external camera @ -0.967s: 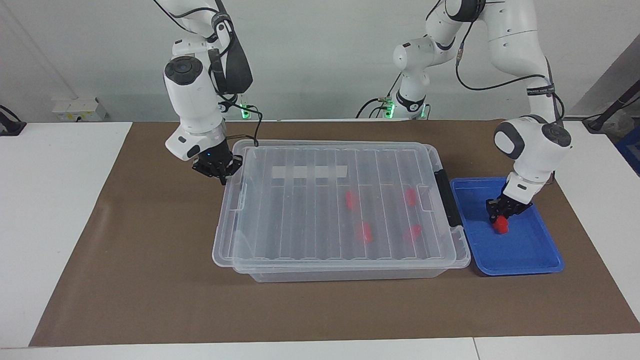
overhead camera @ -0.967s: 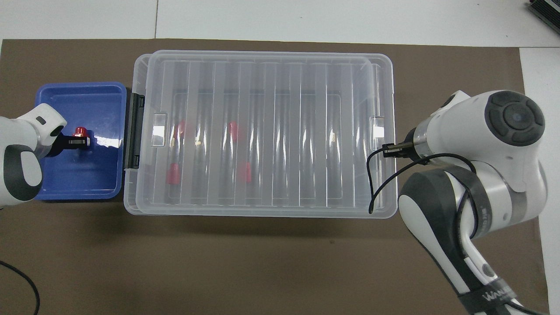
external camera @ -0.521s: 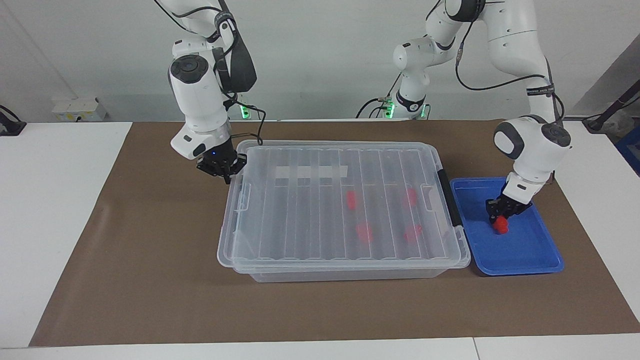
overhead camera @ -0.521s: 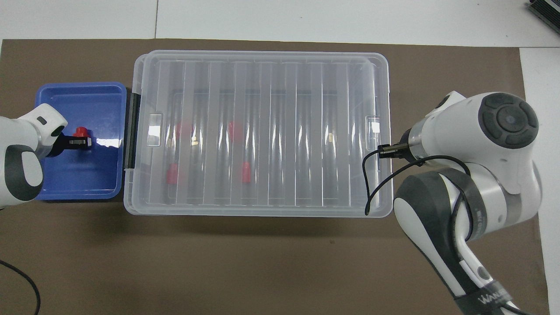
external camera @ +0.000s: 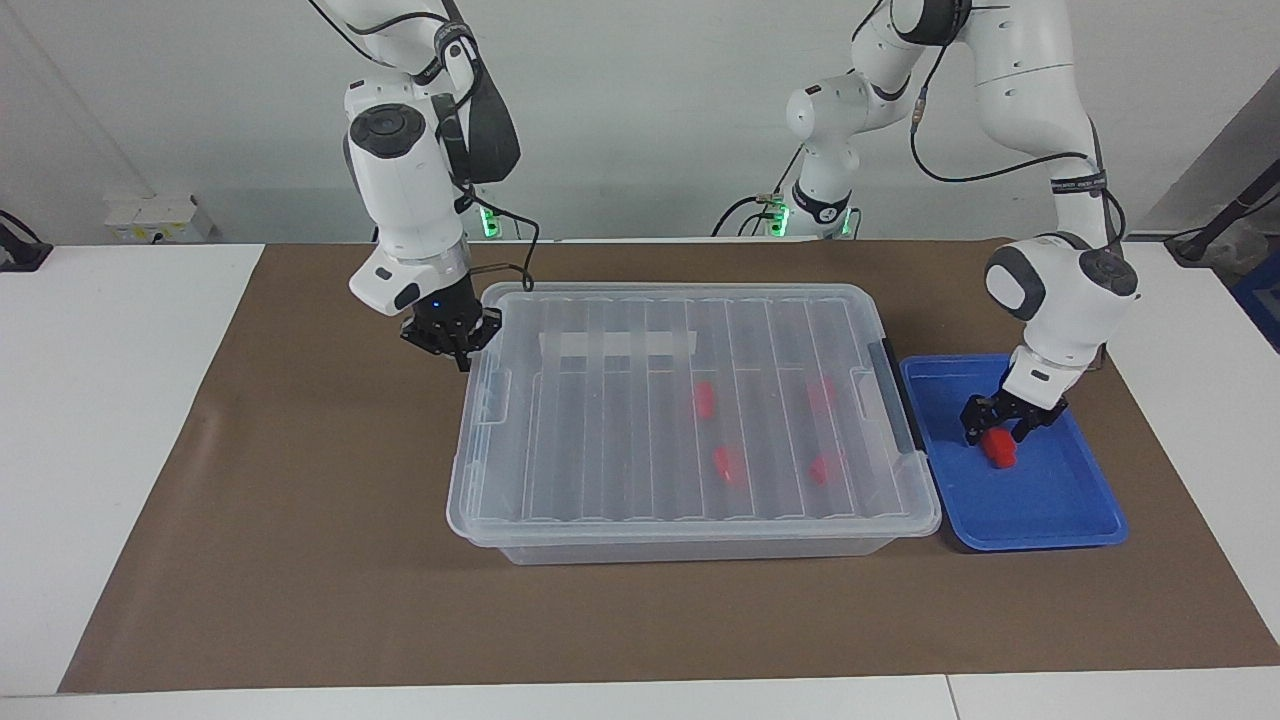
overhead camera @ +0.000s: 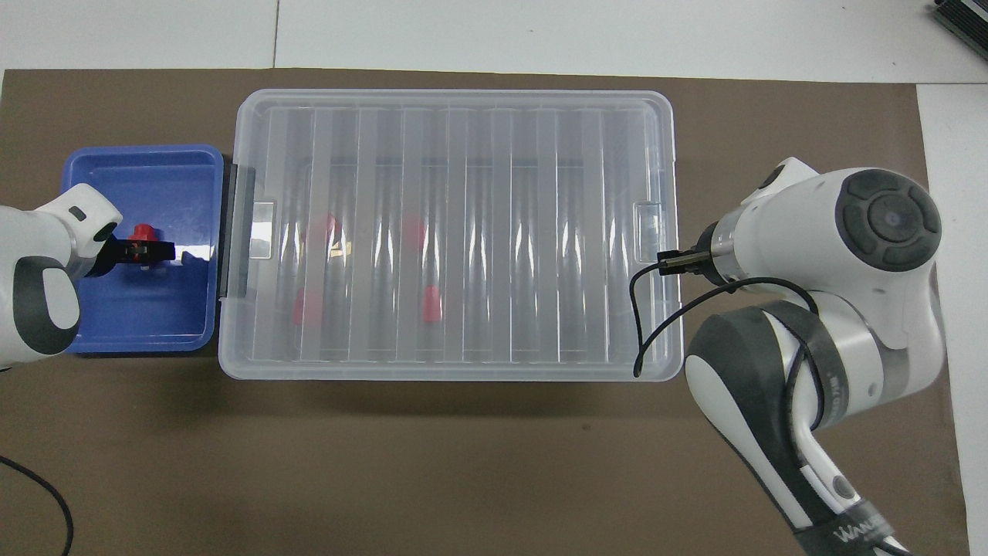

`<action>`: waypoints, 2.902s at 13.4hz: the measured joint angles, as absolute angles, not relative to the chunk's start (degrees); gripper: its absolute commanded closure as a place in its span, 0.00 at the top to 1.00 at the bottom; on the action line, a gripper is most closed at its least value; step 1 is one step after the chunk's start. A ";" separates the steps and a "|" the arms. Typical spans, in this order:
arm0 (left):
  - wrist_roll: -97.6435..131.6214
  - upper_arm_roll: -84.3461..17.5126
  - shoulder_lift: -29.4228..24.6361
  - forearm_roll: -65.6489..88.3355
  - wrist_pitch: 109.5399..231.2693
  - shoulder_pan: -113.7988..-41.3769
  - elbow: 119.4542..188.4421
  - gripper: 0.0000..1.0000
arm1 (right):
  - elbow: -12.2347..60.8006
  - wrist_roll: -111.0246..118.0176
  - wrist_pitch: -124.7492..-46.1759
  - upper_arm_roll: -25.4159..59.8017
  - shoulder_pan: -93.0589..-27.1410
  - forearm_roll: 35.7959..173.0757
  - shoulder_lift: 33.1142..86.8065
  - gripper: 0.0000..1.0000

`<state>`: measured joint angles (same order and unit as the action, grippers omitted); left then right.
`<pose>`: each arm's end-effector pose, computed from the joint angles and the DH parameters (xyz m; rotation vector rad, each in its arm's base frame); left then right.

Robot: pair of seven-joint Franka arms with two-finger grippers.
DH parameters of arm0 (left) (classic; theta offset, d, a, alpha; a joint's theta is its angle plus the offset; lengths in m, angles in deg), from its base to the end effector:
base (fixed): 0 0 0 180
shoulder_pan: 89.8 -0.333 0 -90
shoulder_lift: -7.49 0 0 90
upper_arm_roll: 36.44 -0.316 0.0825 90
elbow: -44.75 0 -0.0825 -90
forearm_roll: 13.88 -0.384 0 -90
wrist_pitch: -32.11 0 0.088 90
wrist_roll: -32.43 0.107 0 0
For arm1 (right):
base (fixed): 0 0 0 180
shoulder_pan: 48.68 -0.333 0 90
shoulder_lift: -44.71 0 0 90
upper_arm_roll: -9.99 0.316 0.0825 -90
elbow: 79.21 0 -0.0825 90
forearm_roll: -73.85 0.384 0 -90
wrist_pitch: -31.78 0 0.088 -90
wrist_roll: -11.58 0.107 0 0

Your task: Place red block in blue tray from box

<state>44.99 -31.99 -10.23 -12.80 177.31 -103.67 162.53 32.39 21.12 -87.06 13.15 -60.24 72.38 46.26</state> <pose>0.5991 0.1011 0.3027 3.1271 -0.0540 0.2723 0.5562 0.1445 0.4738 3.1333 0.1593 0.1596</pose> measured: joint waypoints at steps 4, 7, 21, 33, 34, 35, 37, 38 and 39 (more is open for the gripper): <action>44.99 -31.74 -7.04 -12.80 166.84 -103.57 156.50 1.00 | 32.36 21.14 -83.16 12.59 -56.96 72.39 44.65 0.00; 44.99 -31.35 -2.23 -12.80 158.02 -103.55 152.95 1.00 | 32.36 21.14 -80.43 12.42 -51.70 72.40 42.46 1.00; 44.48 -30.63 8.30 -12.80 127.74 -95.97 140.04 1.00 | 16.69 21.14 -67.01 12.32 -48.48 72.79 42.78 1.00; 44.50 -29.85 10.23 -12.80 126.08 -95.86 140.33 1.00 | 15.10 22.33 -61.29 12.32 -48.25 72.79 43.12 1.00; 44.51 -29.84 10.27 -12.80 126.04 -95.85 140.34 1.00 | 15.24 22.33 -61.28 12.33 -48.26 72.67 43.12 1.00; 44.51 -29.80 10.30 -12.80 126.02 -95.84 140.34 1.00 | 15.31 22.33 -61.28 12.32 -48.26 72.65 43.12 1.00; 44.52 -29.77 10.35 -12.80 126.02 -95.60 140.34 1.00 | 15.39 22.33 -61.23 12.33 -48.26 72.65 43.12 1.00; 44.52 -29.77 10.35 -12.80 126.02 -95.41 140.34 1.00 | 15.40 22.33 -61.22 12.33 -48.26 72.66 43.12 1.00; 44.51 -29.77 10.36 -12.80 126.02 -95.30 140.34 1.00 | 15.40 22.33 -61.21 12.33 -48.26 72.70 43.12 1.00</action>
<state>44.51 -29.77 10.36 -12.80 126.02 -95.30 140.34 15.40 22.33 -61.21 12.33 -48.26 72.70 43.12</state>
